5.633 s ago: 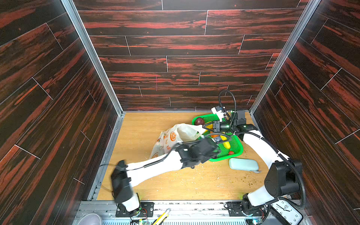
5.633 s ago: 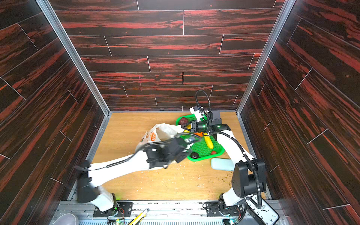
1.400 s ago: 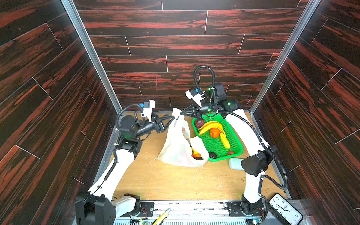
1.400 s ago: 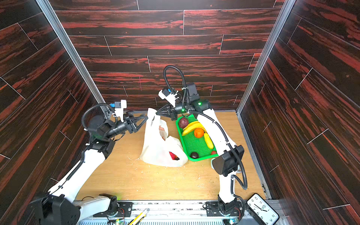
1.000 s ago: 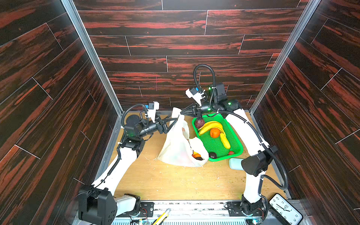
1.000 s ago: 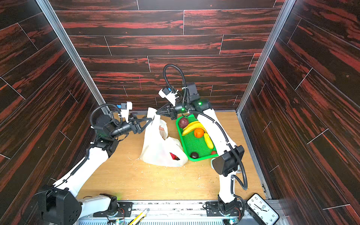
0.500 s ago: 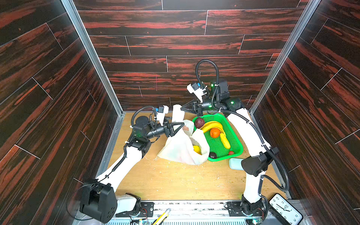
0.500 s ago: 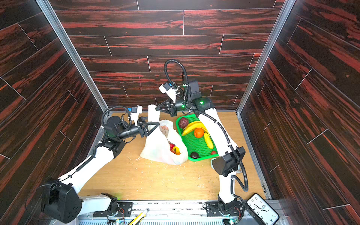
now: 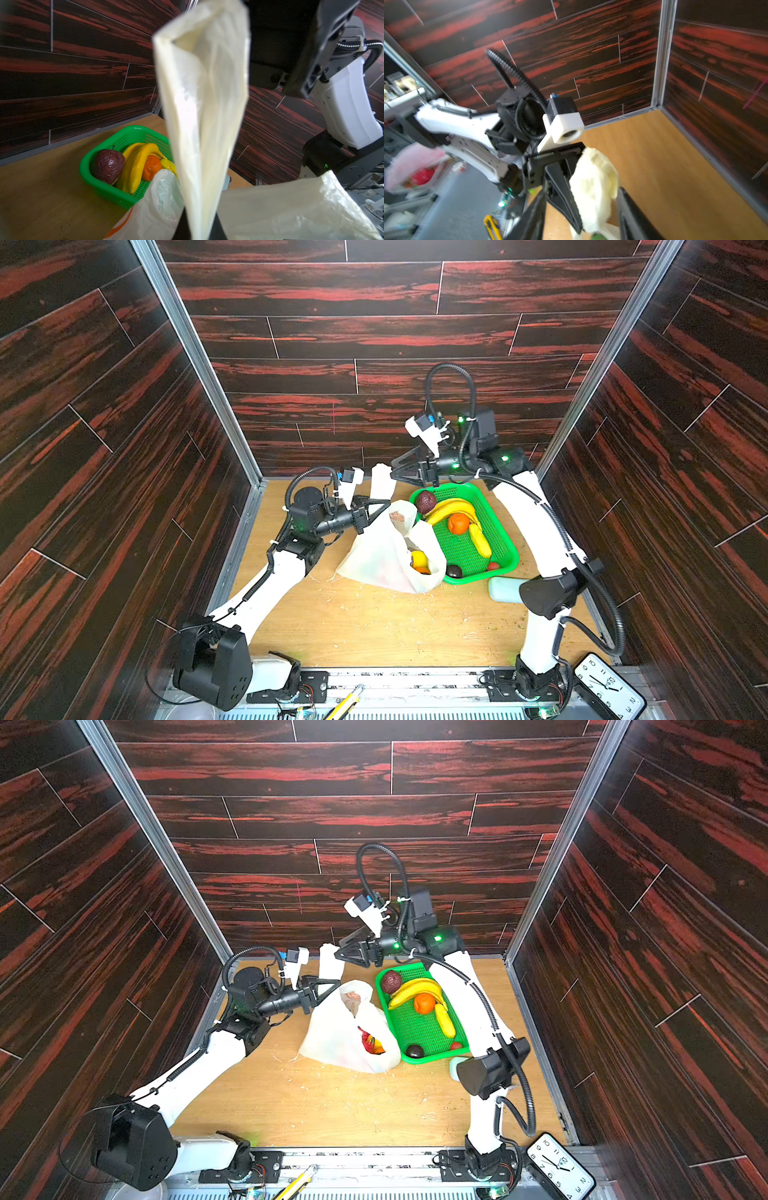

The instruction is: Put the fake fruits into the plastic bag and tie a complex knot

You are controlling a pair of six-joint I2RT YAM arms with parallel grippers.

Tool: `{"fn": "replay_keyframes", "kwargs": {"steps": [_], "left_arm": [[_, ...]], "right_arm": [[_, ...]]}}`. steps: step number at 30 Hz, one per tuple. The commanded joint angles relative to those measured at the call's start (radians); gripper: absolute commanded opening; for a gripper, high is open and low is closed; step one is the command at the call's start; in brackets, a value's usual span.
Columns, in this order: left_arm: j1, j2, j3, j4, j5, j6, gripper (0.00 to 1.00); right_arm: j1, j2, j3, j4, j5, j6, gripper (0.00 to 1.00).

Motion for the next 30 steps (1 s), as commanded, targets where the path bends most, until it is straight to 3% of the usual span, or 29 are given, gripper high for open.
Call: {"fn": "replay_keyframes", "kwargs": {"steps": [1, 15, 18, 23, 26, 30], "left_arm": [[-0.004, -0.034, 0.024, 0.013, 0.054, 0.011, 0.09], [-0.004, -0.061, 0.002, 0.038, 0.08, 0.015, 0.1], [-0.004, -0.06, 0.003, 0.043, 0.081, 0.014, 0.1], [-0.004, -0.061, 0.0, 0.049, 0.082, 0.012, 0.1], [-0.004, -0.063, -0.002, 0.048, 0.079, 0.013, 0.1], [-0.004, -0.076, -0.004, 0.006, 0.058, 0.046, 0.14]], "right_arm": [[-0.012, -0.063, -0.045, 0.011, -0.068, -0.042, 0.7], [0.052, 0.054, -0.002, 0.089, -0.152, 0.03, 0.72], [0.068, 0.079, 0.029, 0.076, -0.144, 0.035, 0.68], [0.072, 0.106, 0.063, 0.068, -0.142, 0.053, 0.5], [0.072, 0.11, 0.082, 0.066, -0.124, 0.06, 0.24], [0.072, 0.103, 0.111, 0.048, -0.063, 0.053, 0.03]]}}
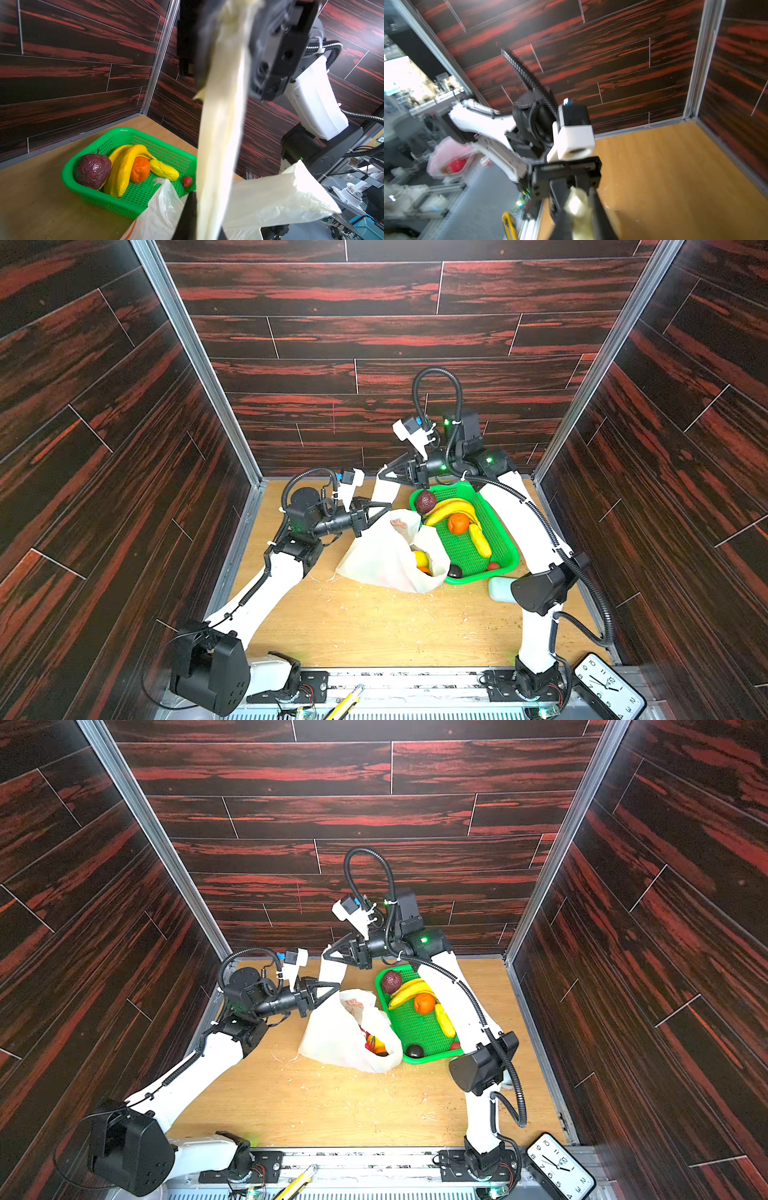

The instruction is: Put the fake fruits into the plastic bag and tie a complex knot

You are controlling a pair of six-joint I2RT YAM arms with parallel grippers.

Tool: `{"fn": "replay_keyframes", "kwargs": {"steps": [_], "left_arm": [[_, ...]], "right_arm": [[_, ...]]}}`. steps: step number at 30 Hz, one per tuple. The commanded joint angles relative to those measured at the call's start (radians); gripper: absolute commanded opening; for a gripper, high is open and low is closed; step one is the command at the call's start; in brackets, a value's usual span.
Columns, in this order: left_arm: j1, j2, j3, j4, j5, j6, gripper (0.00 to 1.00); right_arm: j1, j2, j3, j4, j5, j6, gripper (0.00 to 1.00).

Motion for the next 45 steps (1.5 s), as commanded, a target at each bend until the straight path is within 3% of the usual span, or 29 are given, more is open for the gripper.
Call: {"fn": "replay_keyframes", "kwargs": {"steps": [1, 5, 8, 13, 18, 23, 32, 45], "left_arm": [[-0.004, -0.05, -0.003, -0.019, -0.014, 0.053, 0.16], [-0.004, -0.091, 0.002, -0.109, -0.096, 0.126, 0.34], [-0.002, -0.112, 0.014, -0.134, -0.16, 0.157, 0.39], [0.0, -0.072, 0.112, -0.192, -0.169, 0.179, 0.42], [-0.002, -0.017, 0.145, -0.105, -0.13, 0.114, 0.42], [-0.002, 0.02, 0.143, -0.004, -0.11, 0.043, 0.35], [-0.002, 0.029, 0.121, -0.027, -0.104, 0.07, 0.18], [-0.003, 0.02, -0.032, -0.037, -0.101, 0.127, 0.09]], "right_arm": [[0.005, 0.013, 0.047, -0.022, 0.049, -0.014, 0.0], [0.005, -0.001, 0.057, -0.035, 0.089, -0.014, 0.0], [0.005, -0.003, 0.059, -0.048, 0.109, -0.014, 0.0], [0.006, 0.0, 0.062, -0.056, 0.105, -0.006, 0.0], [0.01, 0.0, 0.062, -0.058, 0.11, -0.006, 0.0], [0.014, 0.004, 0.061, -0.061, 0.117, -0.006, 0.0], [0.017, 0.0, 0.075, -0.053, 0.156, 0.004, 0.0], [0.016, 0.001, 0.117, -0.052, 0.217, 0.033, 0.0]]}}
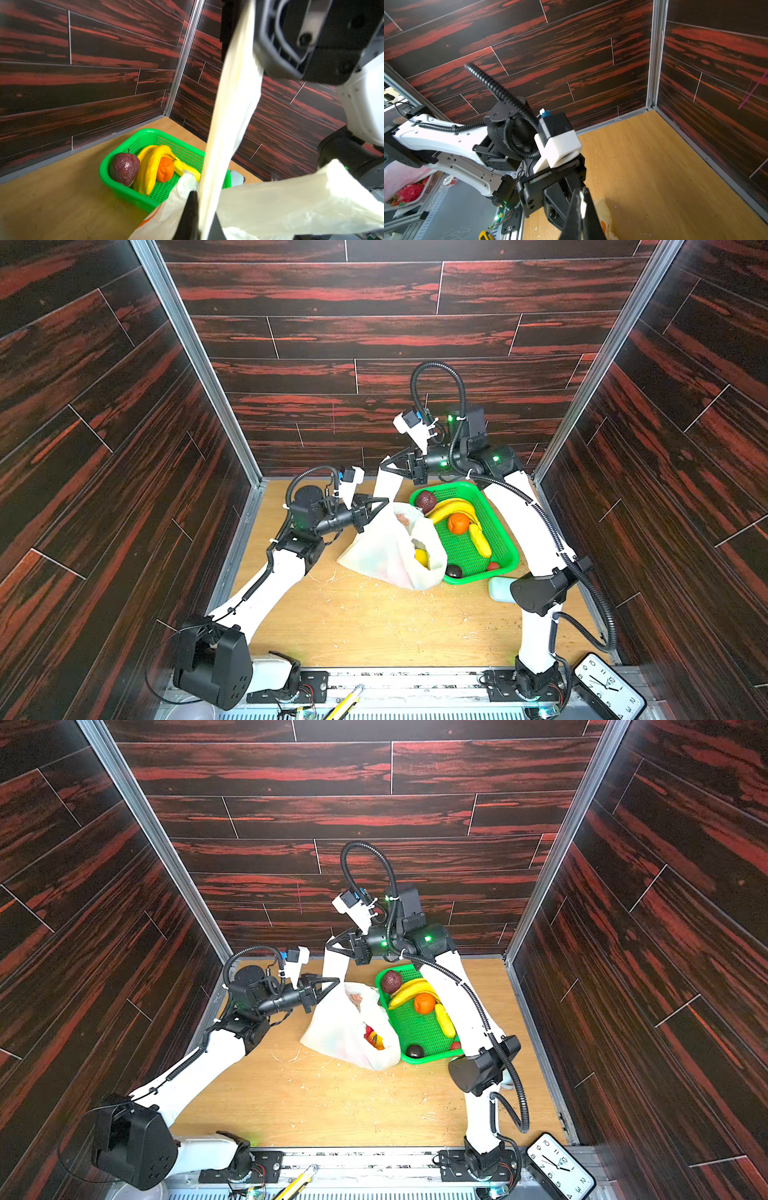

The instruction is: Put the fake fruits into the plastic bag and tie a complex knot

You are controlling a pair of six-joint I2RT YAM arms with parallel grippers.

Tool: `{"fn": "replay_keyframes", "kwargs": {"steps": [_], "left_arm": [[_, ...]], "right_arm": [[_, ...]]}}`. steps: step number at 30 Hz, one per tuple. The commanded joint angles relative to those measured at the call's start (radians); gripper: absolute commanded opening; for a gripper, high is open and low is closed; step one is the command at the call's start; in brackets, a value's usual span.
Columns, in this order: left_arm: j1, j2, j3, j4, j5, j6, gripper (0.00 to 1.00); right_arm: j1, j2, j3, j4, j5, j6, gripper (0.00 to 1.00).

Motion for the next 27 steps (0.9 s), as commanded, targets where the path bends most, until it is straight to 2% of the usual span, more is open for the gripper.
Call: {"fn": "replay_keyframes", "kwargs": {"steps": [1, 5, 11, 17, 21, 27], "left_arm": [[-0.003, -0.016, -0.047, -0.007, 0.008, 0.04, 0.09], [-0.002, -0.02, -0.116, 0.034, -0.009, 0.024, 0.09], [-0.002, -0.057, -0.179, 0.051, -0.043, -0.002, 0.0], [0.01, -0.1, -0.203, 0.053, -0.124, -0.039, 0.0], [0.036, -0.103, -0.206, 0.114, -0.116, -0.105, 0.0], [0.067, -0.098, -0.213, 0.141, -0.109, -0.14, 0.0]], "right_arm": [[0.004, 0.001, 0.048, 0.022, -0.001, 0.005, 0.0], [0.003, 0.001, 0.05, 0.027, -0.006, 0.012, 0.0], [-0.028, -0.01, 0.055, 0.02, -0.007, 0.039, 0.0], [-0.094, -0.089, 0.016, -0.053, 0.0, -0.019, 0.41], [-0.162, -0.231, -0.185, -0.022, -0.005, -0.042, 0.53], [-0.218, -0.537, -0.637, 0.08, -0.034, -0.111, 0.7]]}}
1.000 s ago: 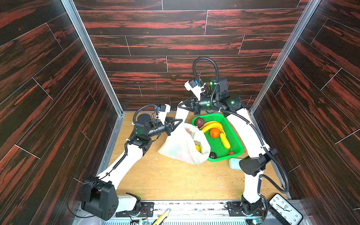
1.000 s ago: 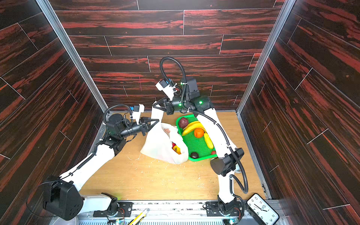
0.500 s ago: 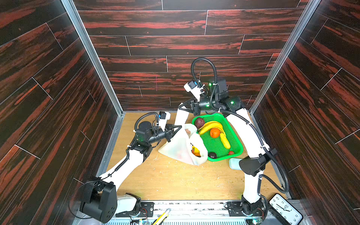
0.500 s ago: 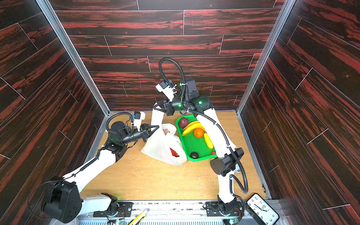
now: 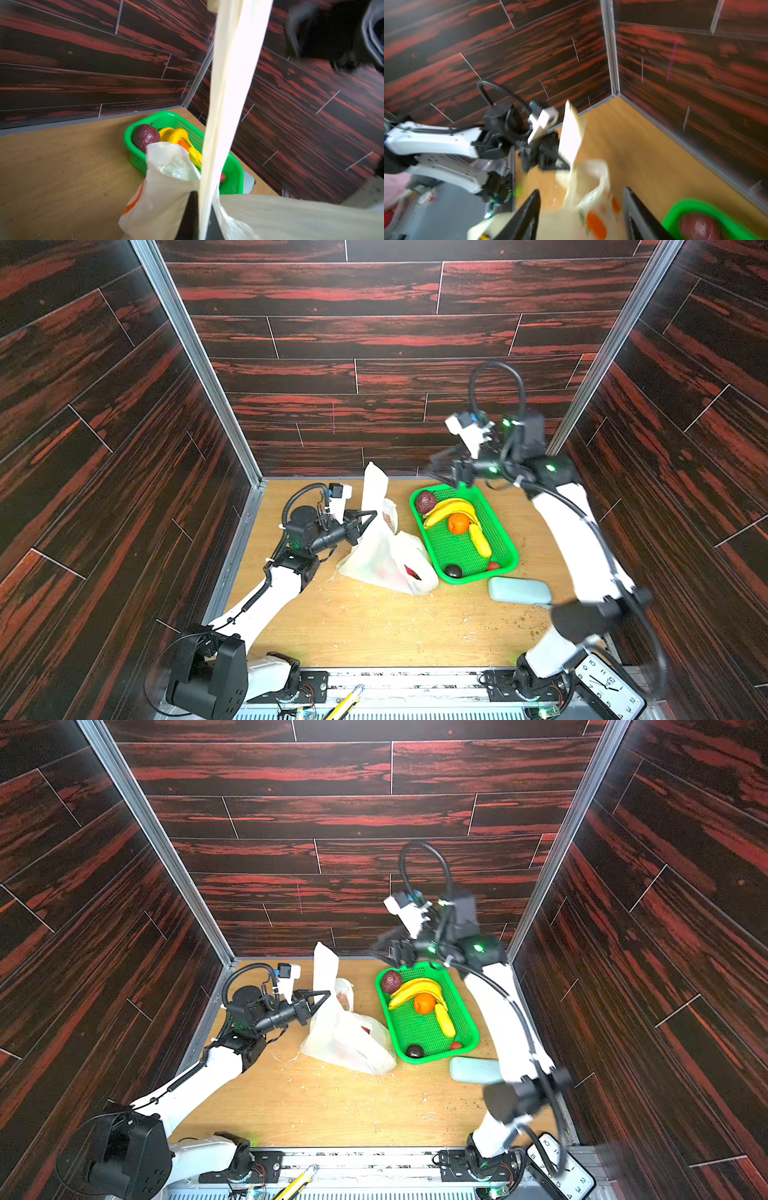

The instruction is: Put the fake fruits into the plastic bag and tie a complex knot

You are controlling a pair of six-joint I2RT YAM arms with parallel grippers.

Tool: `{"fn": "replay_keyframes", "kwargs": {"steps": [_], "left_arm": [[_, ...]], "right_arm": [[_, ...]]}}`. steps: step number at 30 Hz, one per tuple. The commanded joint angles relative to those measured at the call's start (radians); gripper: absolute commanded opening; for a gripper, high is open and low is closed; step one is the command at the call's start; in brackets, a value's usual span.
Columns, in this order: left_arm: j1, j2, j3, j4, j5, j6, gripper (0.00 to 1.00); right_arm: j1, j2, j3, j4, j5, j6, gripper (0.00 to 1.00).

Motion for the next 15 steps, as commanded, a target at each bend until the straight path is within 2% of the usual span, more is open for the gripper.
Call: {"fn": "replay_keyframes", "kwargs": {"steps": [1, 5, 8, 11, 15], "left_arm": [[0.016, -0.025, -0.011, 0.045, -0.004, -0.031, 0.0], [0.024, -0.03, -0.014, 0.039, 0.0, -0.031, 0.0], [0.027, -0.035, -0.02, 0.039, -0.006, -0.027, 0.0], [0.028, -0.037, -0.017, 0.03, -0.002, -0.023, 0.0], [0.029, -0.041, -0.019, 0.018, -0.003, -0.012, 0.0]], "right_arm": [[0.008, -0.171, -0.196, 0.058, -0.037, -0.069, 0.71], [0.008, -0.348, -0.48, 0.19, -0.077, -0.059, 0.77], [0.007, -0.418, -0.62, 0.294, -0.17, -0.012, 0.79], [0.024, -0.416, -0.704, 0.386, -0.228, 0.048, 0.79], [0.086, -0.347, -0.704, 0.411, -0.252, 0.051, 0.79]]}}
